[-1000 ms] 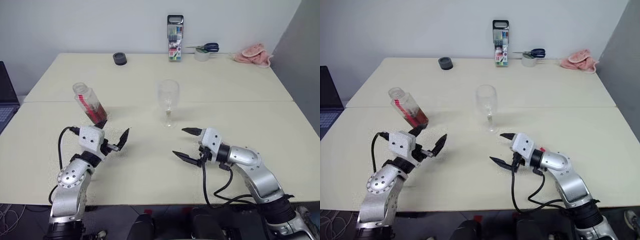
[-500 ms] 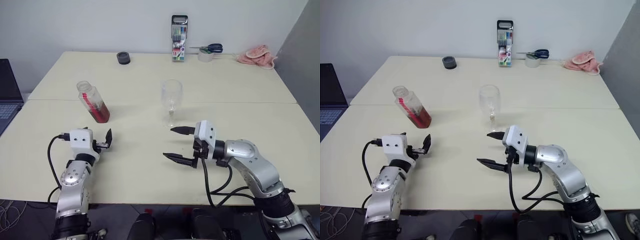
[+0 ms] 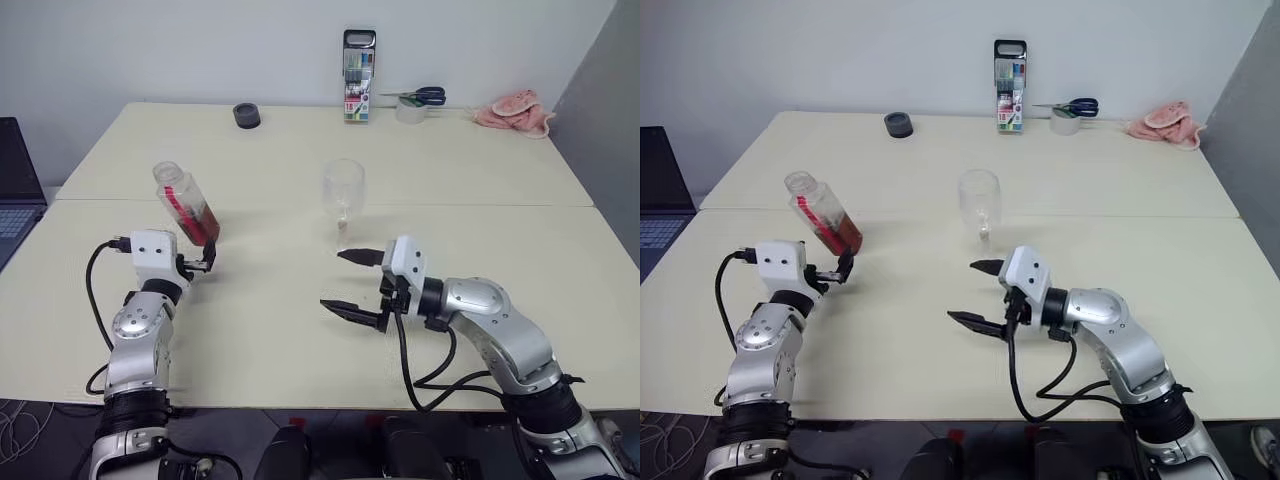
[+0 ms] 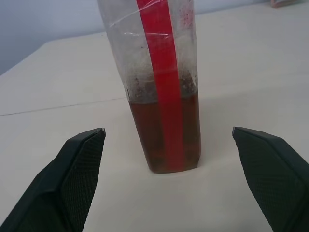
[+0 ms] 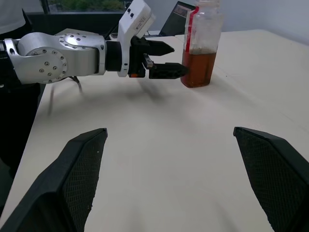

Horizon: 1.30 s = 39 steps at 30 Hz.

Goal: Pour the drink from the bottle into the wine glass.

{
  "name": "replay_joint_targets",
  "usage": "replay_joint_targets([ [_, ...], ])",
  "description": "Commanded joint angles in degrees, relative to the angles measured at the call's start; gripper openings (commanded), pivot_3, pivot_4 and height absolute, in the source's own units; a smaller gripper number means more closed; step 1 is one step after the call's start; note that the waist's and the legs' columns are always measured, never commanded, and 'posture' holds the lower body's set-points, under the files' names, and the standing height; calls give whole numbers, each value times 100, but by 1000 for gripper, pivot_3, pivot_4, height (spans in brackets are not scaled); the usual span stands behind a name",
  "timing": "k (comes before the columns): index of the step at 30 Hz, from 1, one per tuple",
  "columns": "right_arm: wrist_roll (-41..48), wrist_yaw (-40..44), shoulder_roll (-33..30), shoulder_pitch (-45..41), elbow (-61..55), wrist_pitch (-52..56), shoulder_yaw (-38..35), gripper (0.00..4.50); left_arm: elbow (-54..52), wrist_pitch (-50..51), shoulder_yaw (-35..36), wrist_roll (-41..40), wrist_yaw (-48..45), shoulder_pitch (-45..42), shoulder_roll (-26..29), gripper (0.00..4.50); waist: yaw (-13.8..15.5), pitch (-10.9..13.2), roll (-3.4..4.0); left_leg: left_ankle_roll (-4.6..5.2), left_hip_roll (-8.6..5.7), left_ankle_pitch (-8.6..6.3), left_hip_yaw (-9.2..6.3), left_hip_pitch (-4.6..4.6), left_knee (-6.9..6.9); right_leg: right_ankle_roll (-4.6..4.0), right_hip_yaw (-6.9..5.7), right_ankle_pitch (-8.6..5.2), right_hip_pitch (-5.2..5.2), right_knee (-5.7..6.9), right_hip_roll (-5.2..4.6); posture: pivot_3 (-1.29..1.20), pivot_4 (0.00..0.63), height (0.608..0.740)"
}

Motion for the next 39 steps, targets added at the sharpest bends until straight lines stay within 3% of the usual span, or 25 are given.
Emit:
replay_joint_targets([
  [1,12,-23,23,-90,-173,-52,15,4473,88,-40,94,-64,8,-250,134,4500,1,0,0,0,0,0,0,0,0,0,0,0,0,0,0,0,150,740],
  [15,-55,-43,129,-196,-117,-110,28,4473,1050,-197,183,-232,-128,-1121,253,4500,-3,0,-1,-18,0,10,0,-2,0,0,-1,0,-2,1,0,0,150,740],
  [18,-87,-100,218,-247,-87,-151,20,4500,1300,-283,193,-272,-231,-1324,298,3886,-8,0,-1,-19,-1,11,0,-2,1,0,-1,0,-2,1,0,0,150,740],
  [25,-108,-186,274,-261,-110,-179,20,4500,1553,-441,166,-334,-374,-1486,324,1814,-10,0,-2,-20,-2,11,-2,-4,0,0,1,0,-5,1,0,0,150,740],
  [29,-72,-289,250,-248,-199,-152,-113,4500,1215,-392,-14,-271,-470,-1449,250,1680,-9,0,-2,-20,-1,12,-2,-6,0,0,0,0,-8,1,0,0,150,740],
  [34,453,-732,57,9,-744,386,-1100,4500,-194,-294,-975,270,-720,-1579,195,1679,50,1,-7,-27,-4,15,-31,-61,24,0,-20,2,-32,0,-8,0,150,740],
  [39,340,-1202,-12,157,-750,169,-1693,4500,-38,-727,-1708,909,-1088,-2285,344,1672,15,1,-10,-27,-14,16,-20,-77,29,3,-18,4,-45,1,-6,0,150,740],
])
